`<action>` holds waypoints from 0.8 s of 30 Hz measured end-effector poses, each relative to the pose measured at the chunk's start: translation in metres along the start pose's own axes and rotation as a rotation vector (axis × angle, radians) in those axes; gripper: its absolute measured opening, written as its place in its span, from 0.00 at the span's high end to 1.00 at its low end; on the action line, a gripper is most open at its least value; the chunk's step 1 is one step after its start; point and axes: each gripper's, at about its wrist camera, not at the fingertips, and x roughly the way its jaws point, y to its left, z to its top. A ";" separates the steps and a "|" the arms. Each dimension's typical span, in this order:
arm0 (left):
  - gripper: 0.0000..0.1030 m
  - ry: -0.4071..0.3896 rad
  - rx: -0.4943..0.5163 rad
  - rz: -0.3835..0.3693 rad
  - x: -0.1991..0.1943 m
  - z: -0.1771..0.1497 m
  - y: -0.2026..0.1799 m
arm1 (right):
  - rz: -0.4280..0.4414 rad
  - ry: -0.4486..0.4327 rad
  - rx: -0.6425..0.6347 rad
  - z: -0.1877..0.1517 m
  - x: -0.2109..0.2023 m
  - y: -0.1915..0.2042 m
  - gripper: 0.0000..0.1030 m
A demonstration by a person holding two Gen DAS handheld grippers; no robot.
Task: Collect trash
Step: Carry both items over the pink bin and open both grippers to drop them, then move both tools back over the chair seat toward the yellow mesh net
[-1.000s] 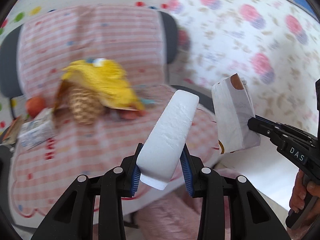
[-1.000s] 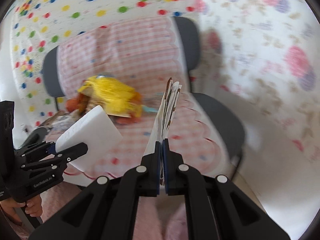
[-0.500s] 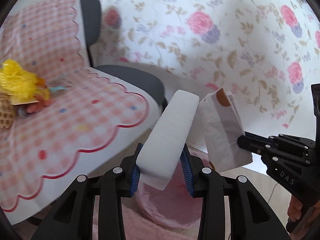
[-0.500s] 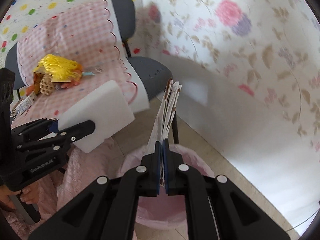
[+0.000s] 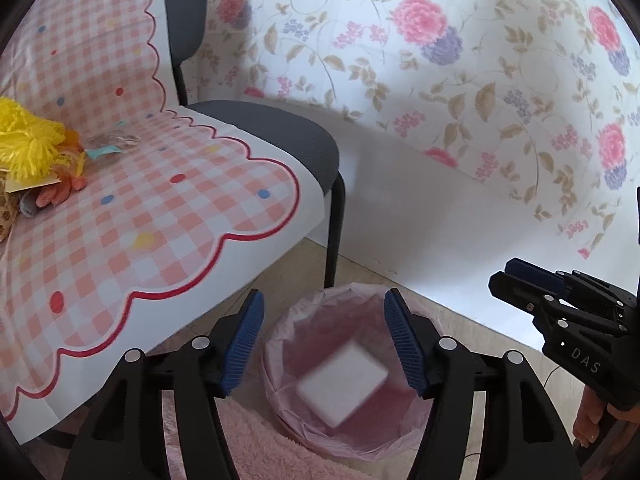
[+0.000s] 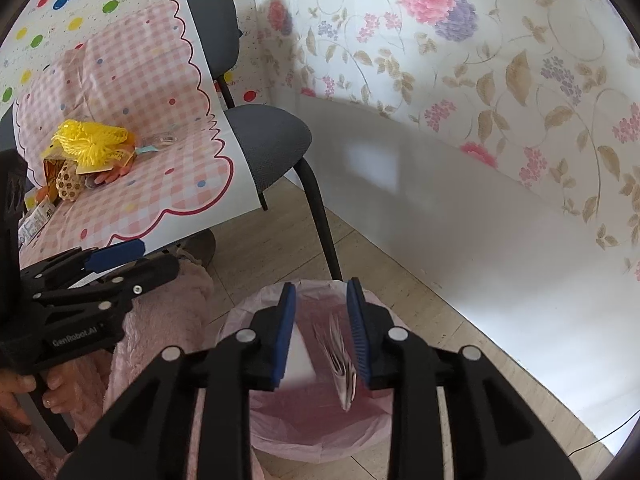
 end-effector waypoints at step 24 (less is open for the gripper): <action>0.14 -0.091 -0.238 0.315 -0.129 -0.014 0.128 | 0.294 -0.111 -0.232 0.078 -0.001 0.140 0.51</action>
